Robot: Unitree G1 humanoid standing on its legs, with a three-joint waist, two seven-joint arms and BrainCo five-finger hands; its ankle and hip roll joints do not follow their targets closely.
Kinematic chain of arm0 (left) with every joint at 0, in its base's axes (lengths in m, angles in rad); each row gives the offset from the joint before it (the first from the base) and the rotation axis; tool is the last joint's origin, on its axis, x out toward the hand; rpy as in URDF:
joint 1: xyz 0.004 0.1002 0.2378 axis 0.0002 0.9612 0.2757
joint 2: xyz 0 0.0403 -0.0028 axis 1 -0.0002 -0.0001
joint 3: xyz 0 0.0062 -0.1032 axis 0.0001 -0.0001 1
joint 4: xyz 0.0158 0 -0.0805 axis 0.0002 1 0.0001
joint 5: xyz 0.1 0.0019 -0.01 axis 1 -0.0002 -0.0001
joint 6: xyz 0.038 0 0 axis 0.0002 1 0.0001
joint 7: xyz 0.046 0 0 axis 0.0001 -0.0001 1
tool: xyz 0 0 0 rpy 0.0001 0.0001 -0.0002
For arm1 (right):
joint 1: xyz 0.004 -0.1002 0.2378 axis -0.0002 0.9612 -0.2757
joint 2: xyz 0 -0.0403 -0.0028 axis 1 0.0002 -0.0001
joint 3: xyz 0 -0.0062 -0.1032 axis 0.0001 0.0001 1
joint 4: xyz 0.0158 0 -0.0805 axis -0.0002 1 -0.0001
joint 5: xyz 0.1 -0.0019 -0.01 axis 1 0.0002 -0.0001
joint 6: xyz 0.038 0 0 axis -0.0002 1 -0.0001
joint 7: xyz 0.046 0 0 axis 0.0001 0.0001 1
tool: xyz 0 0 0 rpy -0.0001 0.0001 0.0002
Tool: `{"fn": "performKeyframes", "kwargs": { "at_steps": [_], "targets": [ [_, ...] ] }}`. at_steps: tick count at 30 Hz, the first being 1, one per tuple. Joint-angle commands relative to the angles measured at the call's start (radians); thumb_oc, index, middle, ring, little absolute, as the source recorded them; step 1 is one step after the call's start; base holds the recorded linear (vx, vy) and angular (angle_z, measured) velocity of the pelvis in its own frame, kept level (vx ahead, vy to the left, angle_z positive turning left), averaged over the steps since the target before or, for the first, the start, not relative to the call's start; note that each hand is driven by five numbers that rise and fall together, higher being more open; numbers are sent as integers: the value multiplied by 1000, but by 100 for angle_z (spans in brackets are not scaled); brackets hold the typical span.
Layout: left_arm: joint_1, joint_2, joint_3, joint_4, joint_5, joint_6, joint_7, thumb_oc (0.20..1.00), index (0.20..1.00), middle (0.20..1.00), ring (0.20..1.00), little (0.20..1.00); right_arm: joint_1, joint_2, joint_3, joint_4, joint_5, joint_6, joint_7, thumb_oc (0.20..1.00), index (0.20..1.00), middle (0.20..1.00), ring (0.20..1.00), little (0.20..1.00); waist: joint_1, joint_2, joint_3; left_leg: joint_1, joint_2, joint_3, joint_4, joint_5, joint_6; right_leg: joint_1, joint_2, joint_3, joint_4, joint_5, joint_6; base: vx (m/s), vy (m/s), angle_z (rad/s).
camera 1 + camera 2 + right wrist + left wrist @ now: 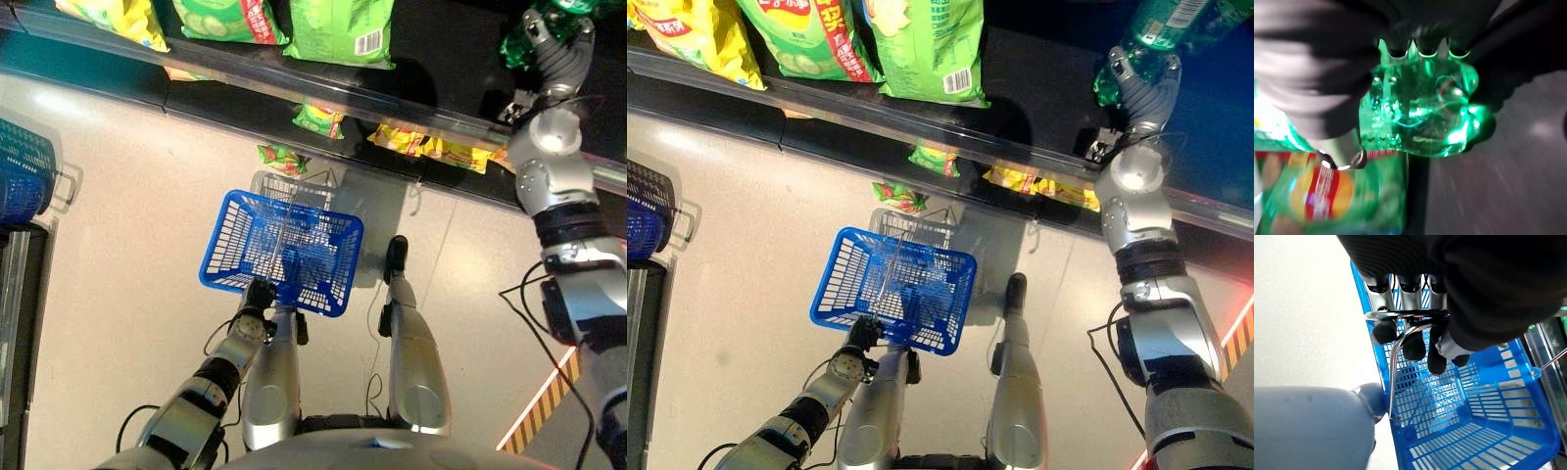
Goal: Pick up the snacks into the basket
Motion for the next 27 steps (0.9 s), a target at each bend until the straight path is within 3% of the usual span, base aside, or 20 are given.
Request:
{"fn": "performKeyframes", "kwargs": {
  "at_steps": [1, 4, 11, 21, 27],
  "targets": [
    [66, 24, 34, 12, -6, 9, 29, 200, 200, 200, 200, 200, 203, 128, 26, -40, -23, 21, 48, 200, 200, 200, 200, 200, 21, -32, -5, -47, -66, -2, 29, -25, 34, -25, -23, -2, 153, -110, 57, -12, 5, 4],
    [67, 27, 69, 6, -1, 10, 36, 200, 200, 200, 200, 200, 368, 184, -16, -129, -40, 5, 65, 200, 200, 200, 200, 200, 6, -38, -5, -43, -64, -2, 24, -22, 32, -21, -22, -4, 146, -107, 58, -2, 1, 1],
    [88, 28, 165, 30, -36, -2, 52, 200, 200, 200, 200, 200, 676, 217, -63, -315, -118, -1, 124, 200, 200, 200, 200, 200, -31, -68, -5, -15, -59, 7, 0, -4, 22, 6, -11, -3, 113, -89, 62, -15, -6, 1],
    [94, 45, 232, 65, -41, -25, 87, 200, 200, 200, 200, 200, 872, 155, -20, -520, -220, -11, 242, 200, 200, 200, 200, 200, -55, -112, -5, 55, -52, 18, -33, 8, 13, 68, -5, -1, 79, -64, 71, -13, -7, -1],
    [106, 64, 251, 16, -43, -52, 99, 200, 200, 200, 200, 200, 935, 127, 53, -525, -222, 7, 335, 200, 200, 200, 200, 200, -50, -125, -8, 73, -50, 15, -41, 11, 10, 91, -5, -10, 72, -63, 75, -3, -10, -3]
  ]
}}
